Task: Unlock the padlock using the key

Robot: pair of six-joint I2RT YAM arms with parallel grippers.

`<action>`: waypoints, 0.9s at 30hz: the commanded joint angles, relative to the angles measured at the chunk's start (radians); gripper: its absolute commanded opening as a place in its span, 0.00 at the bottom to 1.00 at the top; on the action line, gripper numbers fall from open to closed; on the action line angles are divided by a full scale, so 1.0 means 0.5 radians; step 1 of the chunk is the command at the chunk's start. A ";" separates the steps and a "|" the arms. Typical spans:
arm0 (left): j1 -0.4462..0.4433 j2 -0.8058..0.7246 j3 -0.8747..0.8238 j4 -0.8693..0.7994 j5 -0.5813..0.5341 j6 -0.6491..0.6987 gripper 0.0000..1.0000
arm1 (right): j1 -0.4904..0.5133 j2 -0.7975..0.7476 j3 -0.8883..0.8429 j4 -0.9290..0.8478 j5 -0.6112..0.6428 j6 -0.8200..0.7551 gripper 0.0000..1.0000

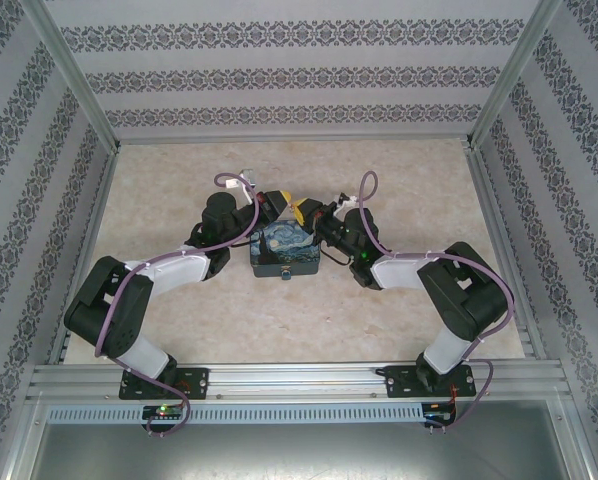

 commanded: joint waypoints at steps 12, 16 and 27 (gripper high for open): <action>-0.009 -0.051 0.003 0.090 -0.048 0.005 0.00 | 0.024 -0.129 -0.144 0.079 0.046 -0.025 0.68; -0.011 -0.042 0.003 0.094 -0.049 -0.002 0.00 | 0.068 -0.159 -0.137 0.067 0.081 -0.019 0.68; -0.016 -0.050 -0.016 0.103 -0.057 -0.013 0.00 | 0.167 -0.034 0.008 0.119 0.249 0.069 0.68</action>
